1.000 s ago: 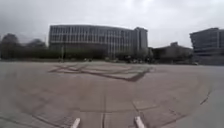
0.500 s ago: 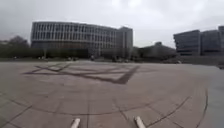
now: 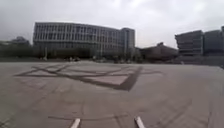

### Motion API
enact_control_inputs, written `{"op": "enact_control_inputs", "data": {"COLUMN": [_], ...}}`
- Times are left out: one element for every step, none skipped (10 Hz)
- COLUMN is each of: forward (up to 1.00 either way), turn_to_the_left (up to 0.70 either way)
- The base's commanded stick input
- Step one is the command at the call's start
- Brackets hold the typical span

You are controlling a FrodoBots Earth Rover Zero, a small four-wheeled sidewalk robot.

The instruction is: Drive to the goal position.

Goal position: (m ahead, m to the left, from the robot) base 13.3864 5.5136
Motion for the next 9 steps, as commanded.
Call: {"op": "enact_control_inputs", "data": {"forward": [1.0, 1.0, 1.0, 1.0, 1.0, 1.0, 1.0, 1.0, 1.0], "turn_to_the_left": [0.05, 0.05, 0.05, 0.05, 0.05, 0.05, 0.05, 0.05, 0.05]}}
